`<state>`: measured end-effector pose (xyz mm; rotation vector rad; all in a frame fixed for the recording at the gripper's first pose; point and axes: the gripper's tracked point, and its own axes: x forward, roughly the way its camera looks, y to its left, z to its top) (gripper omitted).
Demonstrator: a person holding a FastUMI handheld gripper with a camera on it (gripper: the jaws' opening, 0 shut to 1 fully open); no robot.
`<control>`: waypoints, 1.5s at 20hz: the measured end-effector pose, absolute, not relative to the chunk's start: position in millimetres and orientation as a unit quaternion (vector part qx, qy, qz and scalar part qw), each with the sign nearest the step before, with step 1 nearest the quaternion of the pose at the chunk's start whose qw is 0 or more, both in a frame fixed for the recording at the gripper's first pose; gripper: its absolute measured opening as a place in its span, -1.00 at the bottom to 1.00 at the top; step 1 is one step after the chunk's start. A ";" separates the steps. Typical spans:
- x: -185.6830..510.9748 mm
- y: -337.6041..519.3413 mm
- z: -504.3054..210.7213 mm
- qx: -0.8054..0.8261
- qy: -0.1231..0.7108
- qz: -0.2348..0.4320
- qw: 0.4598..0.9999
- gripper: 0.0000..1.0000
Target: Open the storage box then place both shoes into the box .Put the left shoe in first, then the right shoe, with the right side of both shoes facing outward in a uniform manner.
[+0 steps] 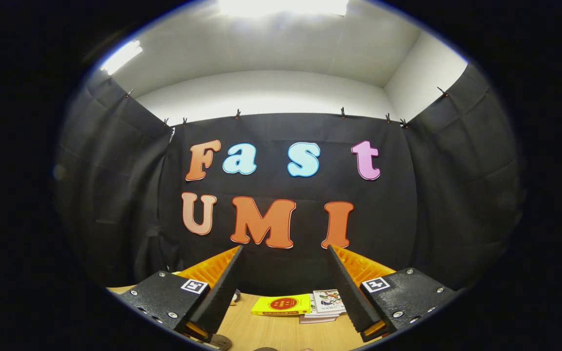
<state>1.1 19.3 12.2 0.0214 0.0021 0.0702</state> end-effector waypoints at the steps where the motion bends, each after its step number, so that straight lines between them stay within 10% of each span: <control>1: 1.8 21.6 9.3 0.014 0.004 0.039 0.999 0.97; 30: -46.6 215.3 -220.1 0.197 0.358 0.276 0.870 0.92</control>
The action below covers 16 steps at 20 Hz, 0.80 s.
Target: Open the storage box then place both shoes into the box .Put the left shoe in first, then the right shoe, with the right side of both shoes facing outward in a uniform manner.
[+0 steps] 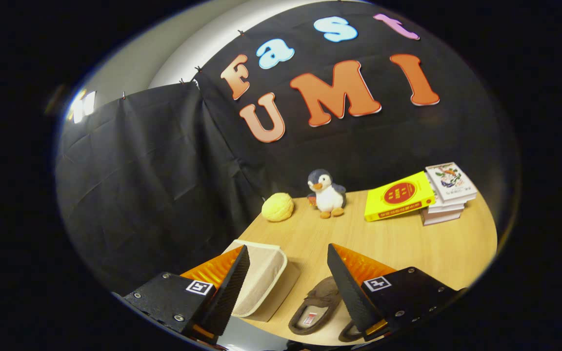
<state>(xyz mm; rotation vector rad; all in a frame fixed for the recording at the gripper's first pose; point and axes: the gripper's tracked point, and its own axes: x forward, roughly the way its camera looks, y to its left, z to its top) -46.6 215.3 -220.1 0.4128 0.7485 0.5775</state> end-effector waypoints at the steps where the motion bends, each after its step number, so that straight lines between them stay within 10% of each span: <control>1: -54.7 224.2 -230.9 0.201 0.378 0.287 0.857 0.92; 16: -134.2 338.1 -342.7 0.272 0.549 0.363 0.702 0.92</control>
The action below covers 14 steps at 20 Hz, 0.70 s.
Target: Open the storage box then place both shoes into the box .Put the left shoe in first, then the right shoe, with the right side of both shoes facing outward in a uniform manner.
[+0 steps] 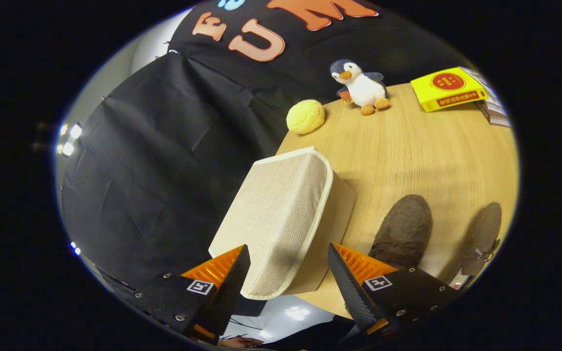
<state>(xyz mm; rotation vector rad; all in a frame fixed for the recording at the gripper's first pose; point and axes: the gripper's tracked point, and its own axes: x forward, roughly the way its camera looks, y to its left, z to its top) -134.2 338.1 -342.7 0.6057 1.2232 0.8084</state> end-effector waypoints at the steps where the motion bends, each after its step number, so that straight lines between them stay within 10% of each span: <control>1: -137.3 343.9 -346.0 0.281 0.555 0.363 0.694 0.92; 14: -142.8 367.6 -329.3 0.366 0.563 0.366 0.644 0.88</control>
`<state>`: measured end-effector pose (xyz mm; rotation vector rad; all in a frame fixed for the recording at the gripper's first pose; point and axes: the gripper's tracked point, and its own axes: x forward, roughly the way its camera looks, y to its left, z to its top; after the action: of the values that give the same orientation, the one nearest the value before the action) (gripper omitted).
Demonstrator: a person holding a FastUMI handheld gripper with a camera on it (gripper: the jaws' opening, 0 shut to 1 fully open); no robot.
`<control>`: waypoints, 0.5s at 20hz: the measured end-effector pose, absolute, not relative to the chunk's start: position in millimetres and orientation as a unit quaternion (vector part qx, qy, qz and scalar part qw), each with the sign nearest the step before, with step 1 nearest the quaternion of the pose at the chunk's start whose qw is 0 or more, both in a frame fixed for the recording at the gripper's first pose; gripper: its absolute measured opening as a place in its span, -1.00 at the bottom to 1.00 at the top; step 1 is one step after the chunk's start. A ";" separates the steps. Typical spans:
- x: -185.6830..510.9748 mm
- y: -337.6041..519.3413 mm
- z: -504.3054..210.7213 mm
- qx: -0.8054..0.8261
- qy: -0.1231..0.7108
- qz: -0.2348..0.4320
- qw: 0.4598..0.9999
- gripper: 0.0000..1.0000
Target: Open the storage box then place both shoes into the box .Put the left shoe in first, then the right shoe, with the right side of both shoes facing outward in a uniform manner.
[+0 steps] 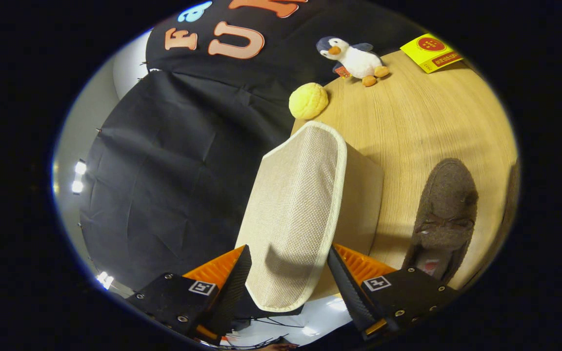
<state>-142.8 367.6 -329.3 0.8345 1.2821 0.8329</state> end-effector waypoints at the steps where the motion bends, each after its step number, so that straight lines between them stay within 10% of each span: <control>1: -137.0 365.2 -317.2 0.377 0.556 0.368 0.643 0.85; 10: -123.2 399.3 -199.4 0.380 0.481 0.442 0.654 0.48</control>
<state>-123.2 399.3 -199.4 0.8625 1.0918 1.0030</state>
